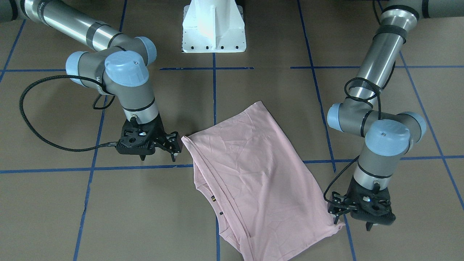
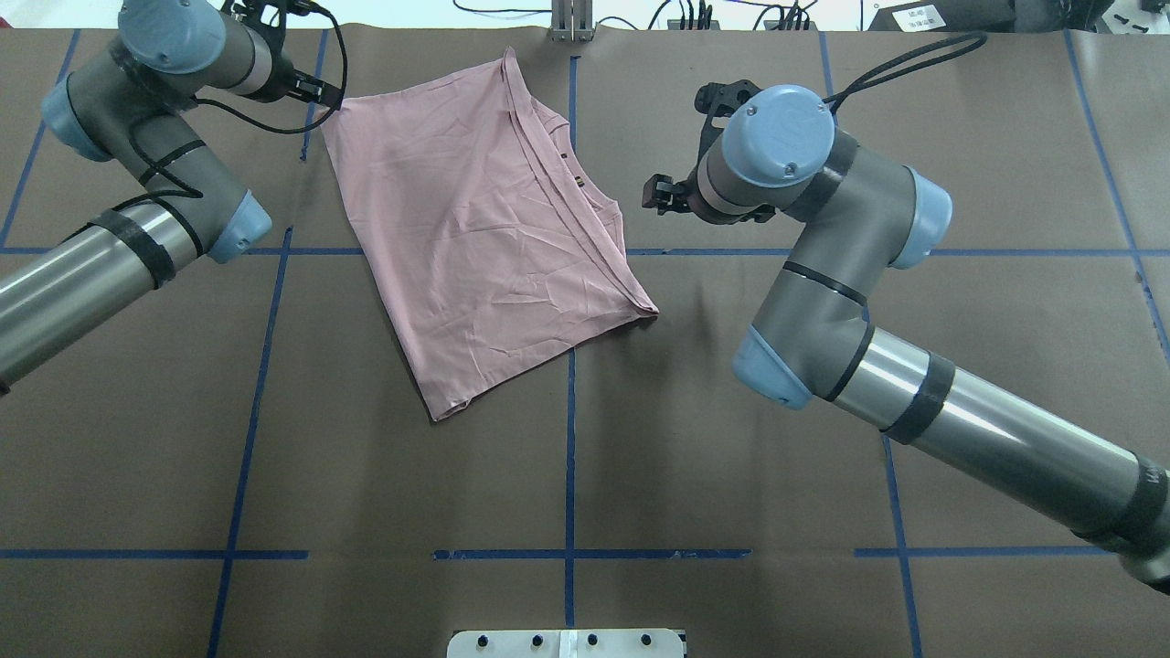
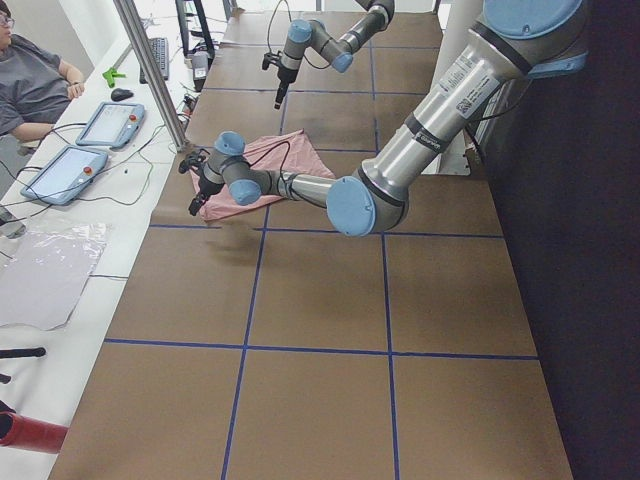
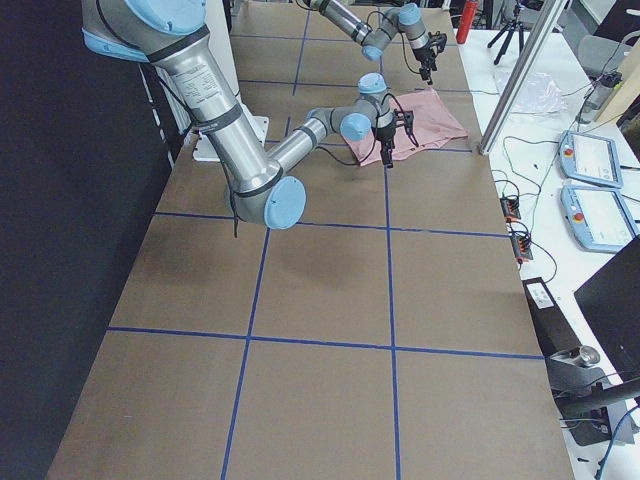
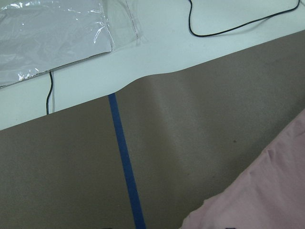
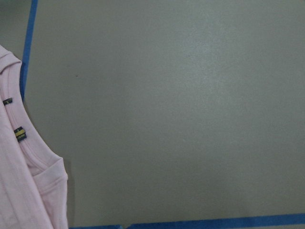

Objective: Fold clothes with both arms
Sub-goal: 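Drag the shirt corner away with the left gripper while the right gripper approaches, then grasp the shirt's collar edge with the right gripper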

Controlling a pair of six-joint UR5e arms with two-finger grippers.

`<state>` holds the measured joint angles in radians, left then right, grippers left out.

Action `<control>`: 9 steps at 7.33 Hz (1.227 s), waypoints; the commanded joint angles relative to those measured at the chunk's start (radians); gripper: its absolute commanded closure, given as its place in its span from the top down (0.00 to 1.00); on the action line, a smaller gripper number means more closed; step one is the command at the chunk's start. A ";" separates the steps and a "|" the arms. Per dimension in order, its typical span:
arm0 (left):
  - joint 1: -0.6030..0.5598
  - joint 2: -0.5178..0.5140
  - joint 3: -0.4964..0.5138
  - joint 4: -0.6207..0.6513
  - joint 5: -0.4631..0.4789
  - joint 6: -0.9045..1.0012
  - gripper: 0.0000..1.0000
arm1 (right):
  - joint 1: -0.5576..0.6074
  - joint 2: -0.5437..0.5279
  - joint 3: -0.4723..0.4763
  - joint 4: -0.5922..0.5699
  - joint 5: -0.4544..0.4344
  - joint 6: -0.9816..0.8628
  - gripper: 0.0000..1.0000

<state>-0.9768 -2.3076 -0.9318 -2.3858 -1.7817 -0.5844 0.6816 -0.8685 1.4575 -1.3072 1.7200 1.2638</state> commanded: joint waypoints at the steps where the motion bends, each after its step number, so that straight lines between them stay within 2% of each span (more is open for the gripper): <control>1: -0.013 0.032 -0.042 -0.007 -0.022 0.012 1.00 | -0.063 0.173 -0.188 0.000 -0.078 0.109 0.72; 2: -0.011 0.048 -0.068 -0.007 -0.022 0.009 1.00 | -0.085 0.198 -0.222 0.006 -0.098 0.124 0.66; 3: -0.011 0.050 -0.070 -0.007 -0.022 0.009 1.00 | -0.097 0.200 -0.265 0.063 -0.105 0.124 0.61; 4: -0.011 0.050 -0.068 -0.007 -0.022 0.009 1.00 | -0.105 0.226 -0.320 0.071 -0.112 0.118 0.60; 5: -0.010 0.050 -0.070 -0.007 -0.022 -0.006 1.00 | -0.111 0.223 -0.327 0.069 -0.112 0.103 0.53; 6: -0.007 0.050 -0.070 -0.007 -0.022 -0.018 1.00 | -0.111 0.223 -0.325 0.068 -0.111 0.033 0.51; 9: -0.005 0.050 -0.070 -0.009 -0.022 -0.018 1.00 | -0.108 0.215 -0.325 0.071 -0.112 0.019 0.48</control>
<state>-0.9823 -2.2581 -1.0016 -2.3944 -1.8040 -0.6021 0.5725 -0.6526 1.1326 -1.2381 1.6082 1.2871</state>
